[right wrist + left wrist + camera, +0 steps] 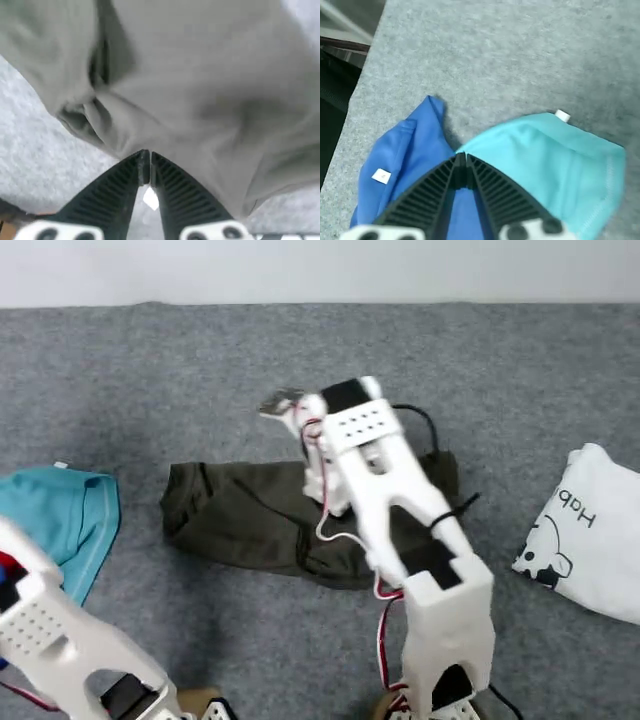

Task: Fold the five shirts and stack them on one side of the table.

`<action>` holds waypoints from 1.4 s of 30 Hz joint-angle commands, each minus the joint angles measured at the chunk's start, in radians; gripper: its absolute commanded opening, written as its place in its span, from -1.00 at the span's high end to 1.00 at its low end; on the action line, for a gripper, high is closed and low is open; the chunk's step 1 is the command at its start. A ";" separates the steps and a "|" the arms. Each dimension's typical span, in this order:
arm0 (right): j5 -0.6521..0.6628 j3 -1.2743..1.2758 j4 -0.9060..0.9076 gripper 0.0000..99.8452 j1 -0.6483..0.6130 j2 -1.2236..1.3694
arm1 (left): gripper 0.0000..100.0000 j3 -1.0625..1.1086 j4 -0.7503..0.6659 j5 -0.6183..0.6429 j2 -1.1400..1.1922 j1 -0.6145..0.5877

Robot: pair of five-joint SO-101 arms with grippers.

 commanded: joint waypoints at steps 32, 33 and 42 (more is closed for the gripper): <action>0.051 0.035 -0.148 0.98 0.398 -0.183 | 0.99 0.432 0.017 -0.005 -0.339 0.275; 0.052 0.037 -0.180 0.98 0.418 -0.179 | 0.99 0.432 0.018 -0.005 -0.339 0.276; 0.057 0.041 -0.334 0.98 0.504 0.087 | 0.99 0.432 0.020 -0.003 -0.339 0.282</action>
